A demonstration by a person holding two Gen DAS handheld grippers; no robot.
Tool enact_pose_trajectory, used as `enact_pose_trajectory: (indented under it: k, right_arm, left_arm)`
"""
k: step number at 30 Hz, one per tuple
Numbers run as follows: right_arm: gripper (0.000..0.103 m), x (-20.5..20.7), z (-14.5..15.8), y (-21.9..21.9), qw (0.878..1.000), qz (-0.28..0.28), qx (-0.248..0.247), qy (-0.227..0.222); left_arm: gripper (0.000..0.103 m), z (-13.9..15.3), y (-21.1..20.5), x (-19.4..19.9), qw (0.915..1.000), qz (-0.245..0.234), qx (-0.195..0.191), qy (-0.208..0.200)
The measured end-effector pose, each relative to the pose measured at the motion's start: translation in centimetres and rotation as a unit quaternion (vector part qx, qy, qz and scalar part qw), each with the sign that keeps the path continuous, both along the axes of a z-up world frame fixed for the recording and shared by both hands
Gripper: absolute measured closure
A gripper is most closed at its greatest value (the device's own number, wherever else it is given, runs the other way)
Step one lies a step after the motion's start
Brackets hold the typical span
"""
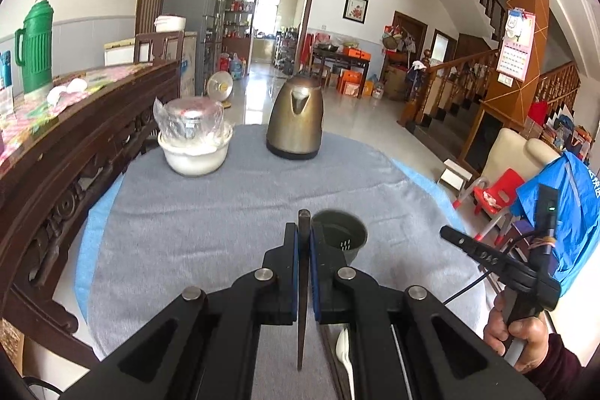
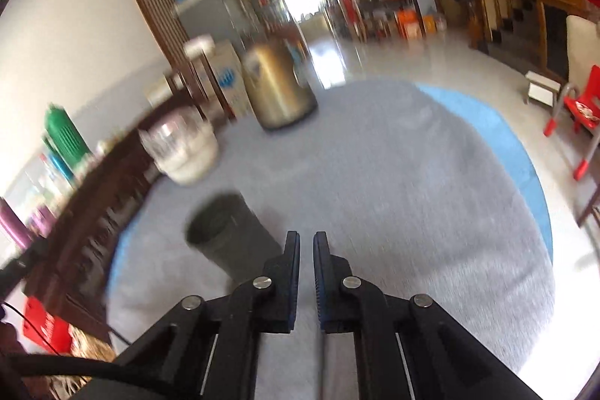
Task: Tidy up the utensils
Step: 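Lift both held chopsticks up off the table with both grippers, then lower the chopsticks into the grey cup and open both grippers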
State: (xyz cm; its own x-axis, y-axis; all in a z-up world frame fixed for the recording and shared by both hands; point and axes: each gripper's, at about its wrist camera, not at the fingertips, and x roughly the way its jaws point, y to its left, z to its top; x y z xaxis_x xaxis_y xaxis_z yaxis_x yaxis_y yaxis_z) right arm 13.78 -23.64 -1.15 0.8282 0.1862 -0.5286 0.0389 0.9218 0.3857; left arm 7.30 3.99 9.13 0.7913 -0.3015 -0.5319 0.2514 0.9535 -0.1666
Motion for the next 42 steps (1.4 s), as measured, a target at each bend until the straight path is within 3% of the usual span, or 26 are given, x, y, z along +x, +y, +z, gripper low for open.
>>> enact_pose_trajectory:
  k: [4,6,9,12,16,20,32,36,38,39,42]
  right_arm:
    - [0.095,-0.2,3.2,0.5,0.997,-0.011,0.013,-0.069]
    - [0.095,0.5,4.2,1.2,0.998,-0.007,-0.007,-0.063]
    - [0.093,2.3,3.6,1.8,1.0,0.009,-0.006,-0.009]
    - [0.092,4.0,1.0,1.3,0.996,0.022,0.005,0.087]
    - [0.081,5.6,-3.9,-0.3,0.978,0.025,0.055,0.2]
    - [0.079,6.2,-6.6,-1.4,0.967,0.016,0.061,0.245]
    - [0.075,10.2,-9.9,0.2,0.954,0.02,0.003,0.298]
    - [0.075,10.7,-10.4,1.8,0.953,0.014,-0.061,0.297]
    - [0.079,10.7,-10.2,2.4,0.952,0.014,-0.089,0.291]
    - [0.092,10.6,-10.1,2.6,0.951,0.009,-0.107,0.289]
    - [0.095,10.0,-9.5,2.5,0.955,0.01,-0.106,0.278]
  left_arm:
    - [0.097,1.6,-0.4,0.7,0.9997,0.003,-0.006,-0.025]
    - [0.097,2.1,-0.5,0.9,0.9995,0.005,-0.004,-0.032]
    - [0.097,2.4,-0.9,0.9,0.9993,0.006,0.002,-0.037]
    - [0.097,1.9,-1.2,1.0,0.9995,0.006,0.013,-0.027]
    - [0.097,1.0,-0.7,0.9,1.0,0.005,0.004,-0.007]
    - [0.097,0.7,-0.2,0.4,1.0,0.007,-0.003,0.002]
    - [0.097,0.0,-0.2,-0.1,0.9997,0.007,-0.002,0.022]
    - [0.097,-0.4,0.1,-0.1,0.9995,0.009,-0.005,0.028]
    - [0.097,-0.5,0.2,-0.1,0.9995,0.009,-0.006,0.03]
    - [0.097,-0.5,0.2,-0.1,0.9995,0.01,-0.006,0.03]
    - [0.097,-0.6,0.4,-0.1,0.9994,0.01,-0.008,0.032]
